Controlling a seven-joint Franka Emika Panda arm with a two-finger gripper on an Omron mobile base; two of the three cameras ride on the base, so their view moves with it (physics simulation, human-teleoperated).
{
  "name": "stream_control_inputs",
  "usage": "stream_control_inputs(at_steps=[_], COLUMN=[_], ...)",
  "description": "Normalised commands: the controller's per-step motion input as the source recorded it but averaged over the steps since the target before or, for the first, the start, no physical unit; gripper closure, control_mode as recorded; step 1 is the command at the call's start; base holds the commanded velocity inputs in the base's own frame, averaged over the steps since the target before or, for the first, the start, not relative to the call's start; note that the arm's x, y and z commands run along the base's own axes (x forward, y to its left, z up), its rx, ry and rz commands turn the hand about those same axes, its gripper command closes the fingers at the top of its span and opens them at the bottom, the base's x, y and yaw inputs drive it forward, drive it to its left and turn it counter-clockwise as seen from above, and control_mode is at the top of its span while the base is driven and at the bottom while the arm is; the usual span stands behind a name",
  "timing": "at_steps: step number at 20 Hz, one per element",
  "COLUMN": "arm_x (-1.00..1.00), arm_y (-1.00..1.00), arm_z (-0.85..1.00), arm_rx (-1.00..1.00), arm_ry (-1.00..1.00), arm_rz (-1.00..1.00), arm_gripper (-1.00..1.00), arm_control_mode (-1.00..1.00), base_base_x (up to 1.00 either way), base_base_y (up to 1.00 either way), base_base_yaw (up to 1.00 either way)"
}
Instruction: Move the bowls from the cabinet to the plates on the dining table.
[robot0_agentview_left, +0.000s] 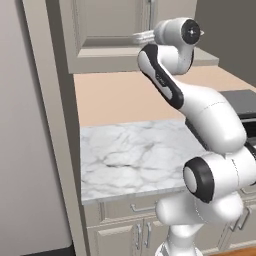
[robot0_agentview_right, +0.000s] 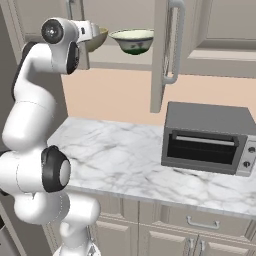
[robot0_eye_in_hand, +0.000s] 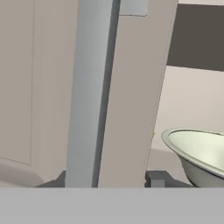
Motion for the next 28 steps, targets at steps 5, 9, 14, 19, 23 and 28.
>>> stream_control_inputs(at_steps=[5, 9, 14, 19, 23, 28], arm_x=[-0.41, -0.36, -0.24, -0.13, -0.25, -0.70], arm_y=[0.49, 0.54, 0.55, 0.70, 0.86, 0.74], arm_z=[0.07, 0.17, 0.15, 0.13, 0.41, 0.40], arm_rx=[0.00, 0.00, 0.00, 0.00, 0.00, -0.01], arm_ry=[-0.12, -0.12, -0.07, -0.05, -0.09, -0.17], arm_rz=[0.00, 0.00, 0.00, 0.00, 0.00, -0.03], arm_gripper=[1.00, 1.00, 1.00, 1.00, 1.00, 1.00], arm_control_mode=[-1.00, -1.00, -1.00, -1.00, -1.00, -1.00], base_base_x=[0.00, 0.00, 0.00, 0.00, 0.00, 0.00], base_base_y=[0.00, 0.00, 0.00, 0.00, 0.00, 0.00], base_base_yaw=[0.00, 0.00, 0.00, 0.00, 0.00, 0.00])
